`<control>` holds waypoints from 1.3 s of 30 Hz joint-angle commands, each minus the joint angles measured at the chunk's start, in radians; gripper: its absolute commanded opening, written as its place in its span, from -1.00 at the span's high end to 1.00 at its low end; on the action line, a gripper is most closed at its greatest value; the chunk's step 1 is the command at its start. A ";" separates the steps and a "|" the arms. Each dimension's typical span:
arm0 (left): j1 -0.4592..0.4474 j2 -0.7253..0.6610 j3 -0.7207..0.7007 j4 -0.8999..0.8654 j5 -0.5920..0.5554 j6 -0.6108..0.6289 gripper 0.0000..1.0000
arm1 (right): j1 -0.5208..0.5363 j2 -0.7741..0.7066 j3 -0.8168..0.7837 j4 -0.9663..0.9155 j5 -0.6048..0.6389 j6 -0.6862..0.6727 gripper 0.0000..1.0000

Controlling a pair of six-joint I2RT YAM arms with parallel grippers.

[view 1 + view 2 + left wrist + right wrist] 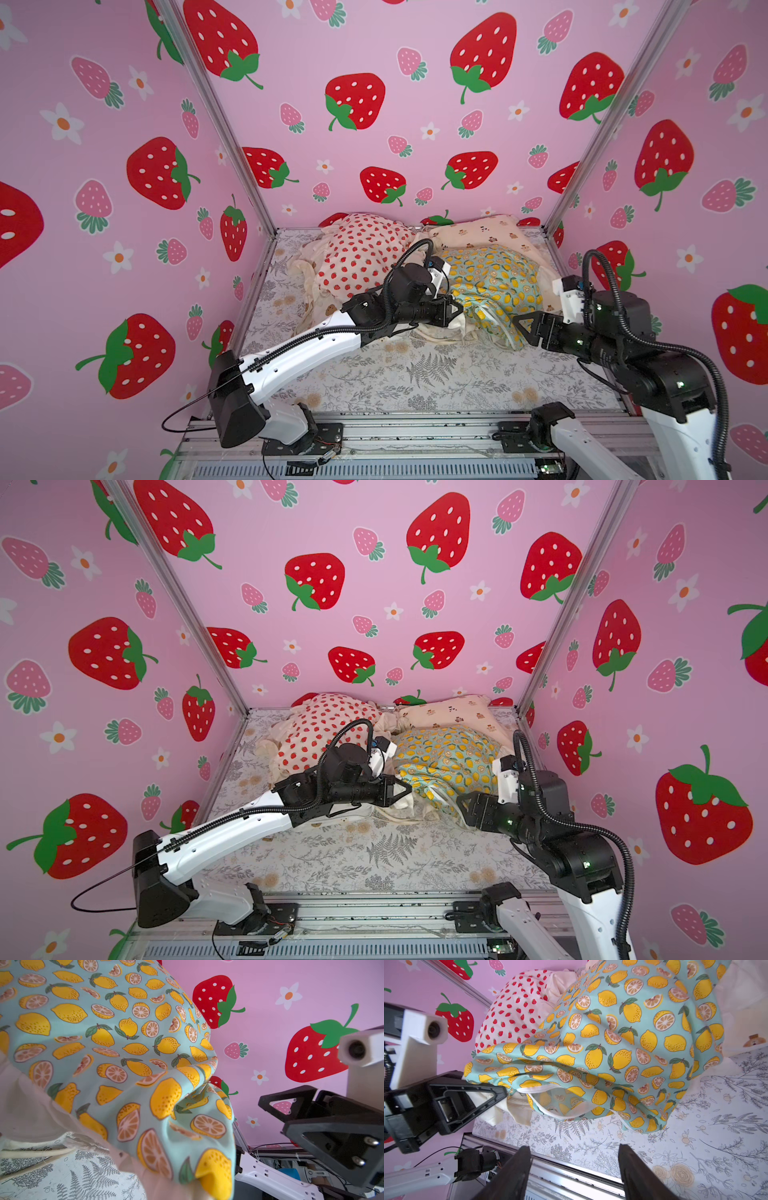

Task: Zip up pillowcases
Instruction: Zip the zipper on the pillowcase.

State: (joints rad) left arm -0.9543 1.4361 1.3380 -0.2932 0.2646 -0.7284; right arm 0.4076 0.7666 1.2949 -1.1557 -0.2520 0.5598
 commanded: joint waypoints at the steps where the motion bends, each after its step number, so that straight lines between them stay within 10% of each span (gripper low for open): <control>1: 0.007 0.014 0.061 -0.034 0.025 -0.041 1.00 | 0.080 0.052 0.032 -0.010 0.031 0.016 -0.33; 14: 0.040 0.006 0.024 0.013 0.045 -0.112 1.00 | 0.554 0.281 0.102 0.097 0.411 0.144 -0.05; 22: 0.052 -0.010 0.017 0.018 0.084 -0.118 1.00 | 0.560 0.337 0.093 0.122 0.453 0.128 0.30; 39: 0.056 -0.021 0.009 0.043 0.142 -0.122 1.00 | 0.544 0.365 0.090 0.162 0.504 0.081 0.37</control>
State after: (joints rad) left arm -0.9009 1.4452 1.3510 -0.2882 0.3767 -0.8425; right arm 0.9588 1.1255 1.3876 -1.0065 0.2272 0.6506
